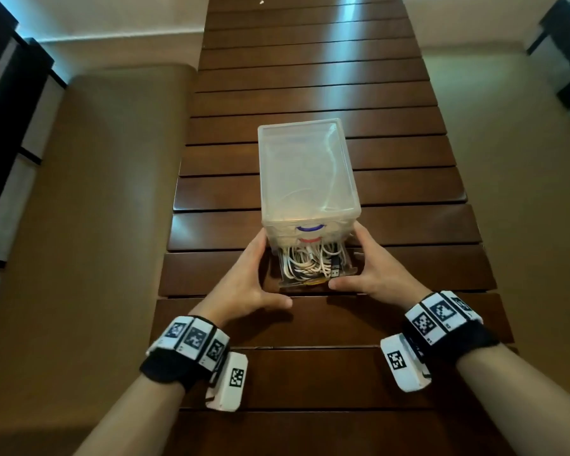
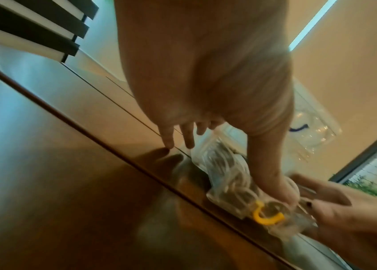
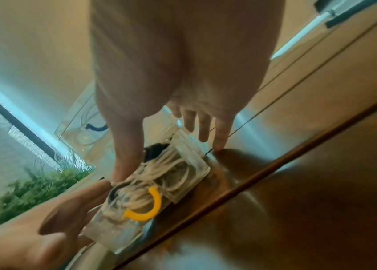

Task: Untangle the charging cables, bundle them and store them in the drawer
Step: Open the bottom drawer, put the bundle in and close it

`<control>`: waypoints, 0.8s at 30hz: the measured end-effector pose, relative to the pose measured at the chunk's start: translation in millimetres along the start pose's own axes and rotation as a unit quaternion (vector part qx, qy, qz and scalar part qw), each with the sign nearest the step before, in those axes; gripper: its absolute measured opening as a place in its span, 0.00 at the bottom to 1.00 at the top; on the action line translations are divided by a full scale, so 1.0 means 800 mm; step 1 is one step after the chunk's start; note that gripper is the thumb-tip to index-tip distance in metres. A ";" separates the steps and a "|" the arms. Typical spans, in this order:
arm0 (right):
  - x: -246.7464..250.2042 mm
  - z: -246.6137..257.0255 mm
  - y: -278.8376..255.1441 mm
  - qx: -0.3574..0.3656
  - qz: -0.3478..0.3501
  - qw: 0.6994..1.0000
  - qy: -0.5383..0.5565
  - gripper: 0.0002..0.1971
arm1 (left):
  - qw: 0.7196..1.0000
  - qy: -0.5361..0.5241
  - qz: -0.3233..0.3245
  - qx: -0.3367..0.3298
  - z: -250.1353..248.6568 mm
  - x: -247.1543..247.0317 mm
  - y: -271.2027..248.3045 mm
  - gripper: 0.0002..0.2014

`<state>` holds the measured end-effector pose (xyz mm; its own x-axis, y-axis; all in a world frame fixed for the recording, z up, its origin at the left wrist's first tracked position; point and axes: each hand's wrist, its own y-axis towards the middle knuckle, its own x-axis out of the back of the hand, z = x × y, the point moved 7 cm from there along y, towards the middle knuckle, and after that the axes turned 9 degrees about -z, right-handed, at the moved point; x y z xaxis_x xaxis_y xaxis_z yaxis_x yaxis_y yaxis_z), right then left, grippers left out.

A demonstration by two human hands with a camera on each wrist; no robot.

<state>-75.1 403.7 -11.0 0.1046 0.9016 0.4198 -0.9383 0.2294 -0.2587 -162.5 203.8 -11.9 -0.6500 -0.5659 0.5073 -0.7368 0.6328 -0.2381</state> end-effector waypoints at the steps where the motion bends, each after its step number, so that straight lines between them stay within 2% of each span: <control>1: -0.001 0.000 0.000 0.007 -0.005 1.000 0.008 0.55 | 1.000 0.005 -0.029 -0.004 -0.003 -0.002 0.003 0.60; 3: -0.001 -0.004 0.004 0.019 -0.025 0.999 0.001 0.55 | 0.997 0.028 -0.076 0.007 -0.002 -0.002 0.007 0.56; 5: -0.001 -0.007 0.007 0.022 -0.052 0.998 -0.010 0.54 | 0.994 0.058 -0.094 0.006 0.002 -0.001 0.010 0.54; 9: -0.003 -0.007 0.008 0.029 -0.096 0.995 -0.010 0.51 | 0.990 0.090 -0.102 -0.022 0.006 0.007 0.011 0.54; 15: -0.007 -0.006 0.007 0.024 -0.125 0.992 -0.023 0.48 | 0.990 0.064 -0.108 -0.057 0.002 0.020 0.012 0.45; 18: -0.008 -0.012 0.012 0.006 -0.142 0.990 0.005 0.45 | 0.990 0.055 -0.113 -0.064 0.001 0.019 0.010 0.44; 24: -0.013 -0.013 0.021 0.009 -0.140 0.990 0.024 0.49 | 0.990 0.048 -0.120 -0.063 0.005 0.024 0.016 0.43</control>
<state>-88.4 401.5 -28.6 0.3766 0.8202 0.4306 -0.8759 0.4666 -0.1227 -185.1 199.2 -8.5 -0.4347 -0.6588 0.6141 -0.8346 0.5509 0.0002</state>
